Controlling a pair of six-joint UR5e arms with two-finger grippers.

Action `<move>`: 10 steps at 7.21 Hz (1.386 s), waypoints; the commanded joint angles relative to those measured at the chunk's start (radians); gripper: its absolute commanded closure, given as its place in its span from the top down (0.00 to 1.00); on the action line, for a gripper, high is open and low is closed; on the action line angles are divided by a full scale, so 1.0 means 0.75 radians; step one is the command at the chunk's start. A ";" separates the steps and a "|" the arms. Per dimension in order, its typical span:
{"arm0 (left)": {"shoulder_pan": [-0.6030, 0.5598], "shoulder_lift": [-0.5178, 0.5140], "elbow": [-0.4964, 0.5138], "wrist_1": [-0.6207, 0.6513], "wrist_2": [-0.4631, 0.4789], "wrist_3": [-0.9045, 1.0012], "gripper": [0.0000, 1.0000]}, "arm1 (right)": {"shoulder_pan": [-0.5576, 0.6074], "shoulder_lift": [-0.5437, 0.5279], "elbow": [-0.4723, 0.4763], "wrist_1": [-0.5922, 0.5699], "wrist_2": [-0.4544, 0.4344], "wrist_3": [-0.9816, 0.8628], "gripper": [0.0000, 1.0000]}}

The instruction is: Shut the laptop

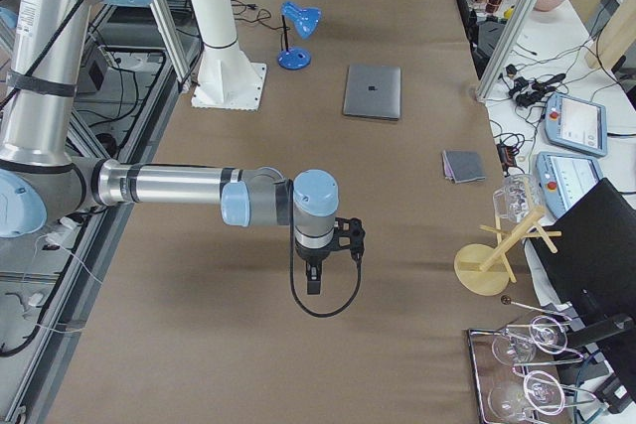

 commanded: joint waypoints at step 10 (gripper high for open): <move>-0.139 0.279 -0.223 -0.028 0.006 0.009 0.99 | 0.004 0.003 -0.007 0.004 0.011 0.004 1.00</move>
